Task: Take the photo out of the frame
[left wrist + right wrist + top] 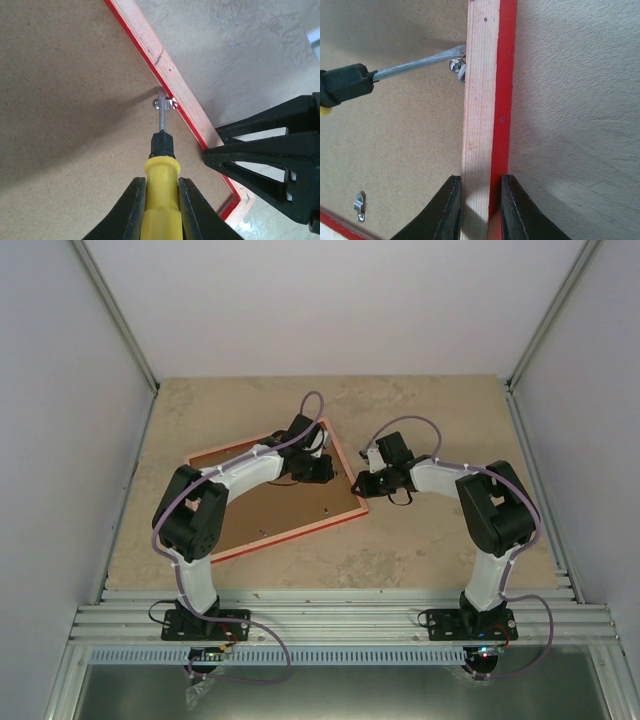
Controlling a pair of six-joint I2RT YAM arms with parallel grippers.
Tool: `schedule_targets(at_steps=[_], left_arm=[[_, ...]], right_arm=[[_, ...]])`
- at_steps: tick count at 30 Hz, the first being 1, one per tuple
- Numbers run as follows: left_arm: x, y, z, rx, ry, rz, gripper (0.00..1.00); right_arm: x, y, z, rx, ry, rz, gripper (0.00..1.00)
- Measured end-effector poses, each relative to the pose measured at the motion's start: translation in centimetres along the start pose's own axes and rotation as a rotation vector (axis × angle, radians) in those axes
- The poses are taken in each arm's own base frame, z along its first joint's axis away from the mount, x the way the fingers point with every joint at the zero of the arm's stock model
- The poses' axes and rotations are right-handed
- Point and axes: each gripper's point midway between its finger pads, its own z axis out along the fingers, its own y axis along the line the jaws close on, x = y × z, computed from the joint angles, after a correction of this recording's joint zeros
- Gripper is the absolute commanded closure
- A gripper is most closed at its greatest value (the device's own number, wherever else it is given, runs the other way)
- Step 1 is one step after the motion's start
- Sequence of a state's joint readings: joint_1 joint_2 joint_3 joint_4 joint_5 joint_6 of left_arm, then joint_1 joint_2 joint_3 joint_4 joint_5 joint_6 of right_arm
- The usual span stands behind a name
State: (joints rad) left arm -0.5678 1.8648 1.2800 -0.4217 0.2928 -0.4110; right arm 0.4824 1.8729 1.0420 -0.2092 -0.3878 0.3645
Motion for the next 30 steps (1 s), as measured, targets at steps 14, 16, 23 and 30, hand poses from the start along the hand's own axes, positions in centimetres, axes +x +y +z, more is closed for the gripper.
schedule_targets(at_steps=[14,16,23,30], left_arm=[[0.8,-0.5,-0.1,-0.043,0.013,0.067,1.0],[0.9,-0.5,-0.2,-0.046,0.015,0.072,1.0],[1.3,-0.7,-0.7,-0.066,0.033,0.117,1.0],[3.4,-2.3,-0.8,-0.062,0.106,0.187,1.0]], right_arm=[[0.1,0.1,0.0,-0.001,0.005,0.003,0.87],[0.2,0.1,0.0,-0.001,0.007,0.002,0.87],[0.3,0.3,0.1,-0.006,0.013,-0.001,0.87],[0.3,0.4,0.1,-0.005,0.011,-0.002,0.87]])
